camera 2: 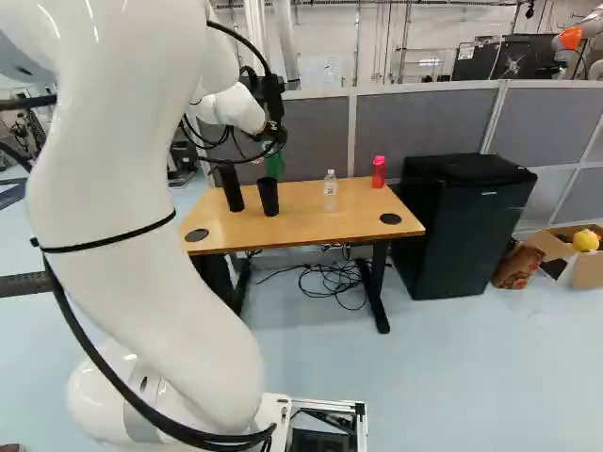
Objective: Pick up the green bottle from the table
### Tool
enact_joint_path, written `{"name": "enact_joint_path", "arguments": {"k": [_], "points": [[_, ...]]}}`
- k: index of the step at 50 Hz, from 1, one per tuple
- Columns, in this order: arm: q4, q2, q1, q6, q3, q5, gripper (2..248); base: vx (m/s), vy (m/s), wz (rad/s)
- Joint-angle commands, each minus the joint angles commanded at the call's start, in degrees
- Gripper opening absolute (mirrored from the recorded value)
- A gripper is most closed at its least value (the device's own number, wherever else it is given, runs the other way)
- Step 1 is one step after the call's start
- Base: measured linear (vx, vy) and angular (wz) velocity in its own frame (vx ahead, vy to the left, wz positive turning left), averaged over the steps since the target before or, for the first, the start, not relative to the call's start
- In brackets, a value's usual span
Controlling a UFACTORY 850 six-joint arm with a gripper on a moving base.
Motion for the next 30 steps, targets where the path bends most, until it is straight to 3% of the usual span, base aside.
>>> {"name": "enact_joint_path", "arguments": {"k": [30], "points": [[0.0, 0.0, 0.0, 0.0, 0.0, 0.0, 34, -0.156, 0.001, 0.012]]}}
